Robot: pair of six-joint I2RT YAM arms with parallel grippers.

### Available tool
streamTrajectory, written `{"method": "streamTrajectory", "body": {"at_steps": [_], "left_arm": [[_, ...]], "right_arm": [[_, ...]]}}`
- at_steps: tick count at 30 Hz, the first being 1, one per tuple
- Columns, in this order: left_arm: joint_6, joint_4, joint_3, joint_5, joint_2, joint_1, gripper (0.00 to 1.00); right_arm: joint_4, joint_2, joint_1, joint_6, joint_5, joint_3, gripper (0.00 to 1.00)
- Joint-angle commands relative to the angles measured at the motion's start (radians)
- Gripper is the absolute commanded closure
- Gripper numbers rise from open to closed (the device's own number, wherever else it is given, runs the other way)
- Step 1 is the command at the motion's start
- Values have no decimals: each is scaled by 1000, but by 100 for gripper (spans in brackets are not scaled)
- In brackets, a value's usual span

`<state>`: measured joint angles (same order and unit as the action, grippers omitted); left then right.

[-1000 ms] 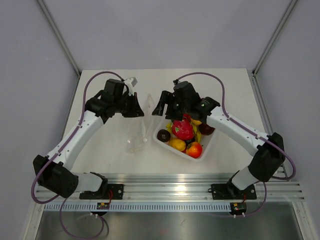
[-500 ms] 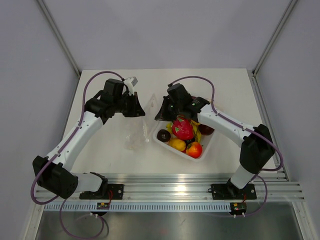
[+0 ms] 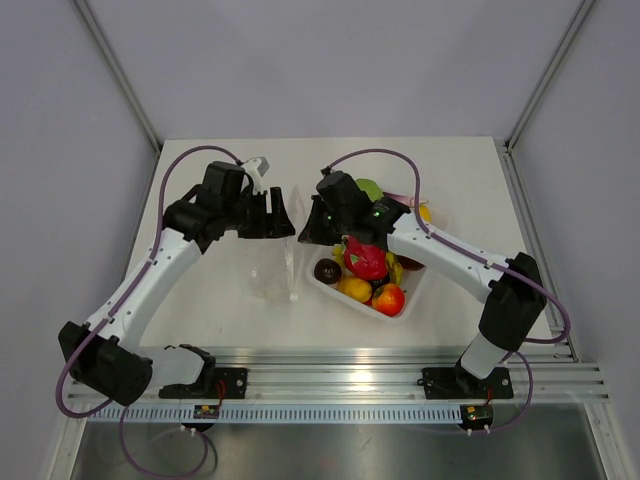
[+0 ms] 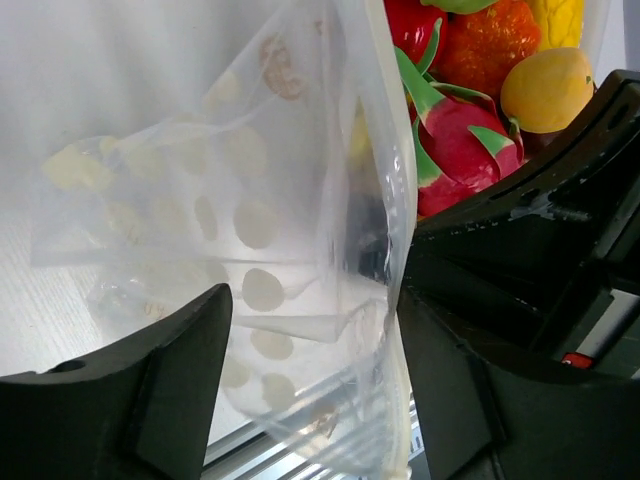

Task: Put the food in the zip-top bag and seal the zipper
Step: Open the zipper of the food storage bag.

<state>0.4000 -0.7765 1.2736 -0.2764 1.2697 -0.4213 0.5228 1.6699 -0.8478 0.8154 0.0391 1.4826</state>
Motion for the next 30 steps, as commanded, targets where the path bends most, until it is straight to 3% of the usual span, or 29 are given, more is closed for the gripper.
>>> {"method": "streamTrajectory", "body": {"at_steps": [1, 9, 13, 16, 17, 19, 22, 30], "left_arm": [[10, -23, 35, 42, -43, -19, 29], [22, -60, 23, 89, -6, -54, 35], [60, -47, 7, 101, 19, -59, 49], [69, -50, 6, 112, 36, -62, 68], [62, -55, 7, 117, 42, -62, 87], [34, -99, 36, 160, 53, -60, 100], [-3, -161, 61, 192, 54, -28, 100], [-58, -181, 92, 12, 20, 134, 100]], "right_arm": [[40, -16, -10, 25, -71, 62, 100], [57, -10, -17, 22, -74, 102, 100], [55, -16, -19, 27, -94, 90, 100], [62, -13, -20, 31, -107, 82, 100], [63, -13, -19, 30, -110, 81, 100], [82, -10, -17, 19, -148, 73, 100], [126, 2, 4, -5, -205, 55, 100], [125, 33, 36, -51, -220, 24, 100]]}}
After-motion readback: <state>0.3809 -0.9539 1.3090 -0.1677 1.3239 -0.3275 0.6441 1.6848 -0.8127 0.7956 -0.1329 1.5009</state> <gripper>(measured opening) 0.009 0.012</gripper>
